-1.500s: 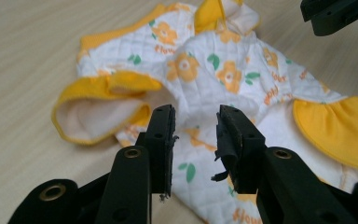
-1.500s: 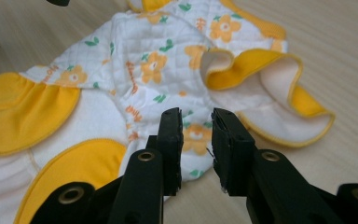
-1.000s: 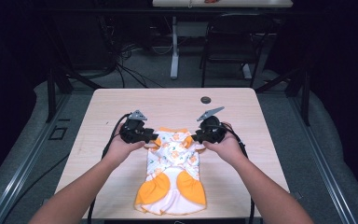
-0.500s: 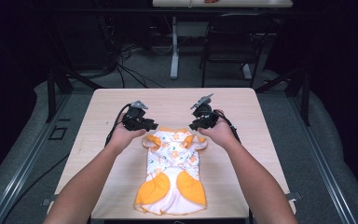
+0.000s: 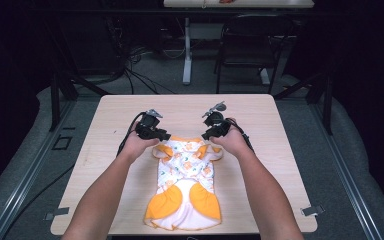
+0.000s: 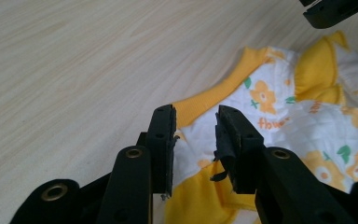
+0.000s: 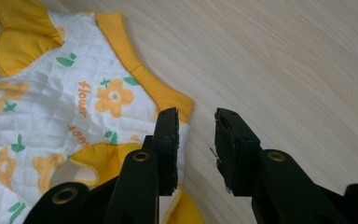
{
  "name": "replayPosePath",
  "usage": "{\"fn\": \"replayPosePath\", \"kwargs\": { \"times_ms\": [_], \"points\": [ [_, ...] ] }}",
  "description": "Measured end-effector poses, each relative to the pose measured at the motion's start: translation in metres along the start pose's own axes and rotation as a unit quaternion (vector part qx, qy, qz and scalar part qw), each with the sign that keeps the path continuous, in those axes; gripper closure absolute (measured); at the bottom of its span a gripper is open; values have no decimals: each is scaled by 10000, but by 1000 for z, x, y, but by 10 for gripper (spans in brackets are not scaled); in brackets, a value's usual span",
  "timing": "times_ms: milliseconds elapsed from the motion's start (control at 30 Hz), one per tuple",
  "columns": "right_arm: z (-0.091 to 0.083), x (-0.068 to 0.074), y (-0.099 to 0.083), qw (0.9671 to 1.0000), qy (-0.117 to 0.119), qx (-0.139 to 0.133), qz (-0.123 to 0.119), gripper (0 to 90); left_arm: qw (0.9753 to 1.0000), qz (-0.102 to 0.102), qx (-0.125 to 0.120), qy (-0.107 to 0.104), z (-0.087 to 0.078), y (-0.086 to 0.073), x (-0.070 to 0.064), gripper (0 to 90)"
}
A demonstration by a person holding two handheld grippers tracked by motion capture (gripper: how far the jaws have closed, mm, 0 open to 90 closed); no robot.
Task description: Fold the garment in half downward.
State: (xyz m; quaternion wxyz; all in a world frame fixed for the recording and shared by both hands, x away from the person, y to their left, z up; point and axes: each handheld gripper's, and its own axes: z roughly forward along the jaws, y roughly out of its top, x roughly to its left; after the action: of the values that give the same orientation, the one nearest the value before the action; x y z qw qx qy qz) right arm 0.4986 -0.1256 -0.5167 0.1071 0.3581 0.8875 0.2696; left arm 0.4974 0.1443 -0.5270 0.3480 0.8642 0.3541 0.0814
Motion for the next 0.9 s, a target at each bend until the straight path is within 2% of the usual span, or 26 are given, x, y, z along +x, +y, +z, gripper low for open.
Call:
{"fn": "replayPosePath", "kwargs": {
  "times_ms": [133, 167, 233, 367, 400, 533, 833, 867, 900],
  "points": [
    [7, 3, -1, 10000, 17, 63, 0, 677, 9999, -3, 122, 19, 8, -4, 1, 664],
    [11, 5, -2, 9999, 18, 86, -60, 677, 9999, 14, 129, 20, 11, -5, 0, 664],
    [13, 7, -3, 10000, 22, 61, -35, 676, 9999, 0, 118, 51, 12, -5, 0, 664],
    [22, 5, -9, 9997, -24, 234, -31, 657, 9999, 59, 132, 59, 16, -6, -2, 637],
    [24, 5, -10, 9999, 2, 157, 33, 652, 9999, 47, 133, 54, 16, -6, -2, 634],
    [27, 4, -14, 9997, 52, 137, 172, 635, 9999, 14, 120, 104, 21, -13, -1, 616],
    [34, 4, -17, 9994, 143, 264, 184, 587, 9997, -7, 211, 148, 26, -20, -1, 589],
    [36, 4, -18, 9993, 163, 180, 283, 576, 9996, 0, 233, 158, 27, -20, -1, 589],
    [35, 3, -18, 9991, 194, 339, 168, 570, 9996, -4, 233, 138, 28, -20, -1, 589]
  ]
}}
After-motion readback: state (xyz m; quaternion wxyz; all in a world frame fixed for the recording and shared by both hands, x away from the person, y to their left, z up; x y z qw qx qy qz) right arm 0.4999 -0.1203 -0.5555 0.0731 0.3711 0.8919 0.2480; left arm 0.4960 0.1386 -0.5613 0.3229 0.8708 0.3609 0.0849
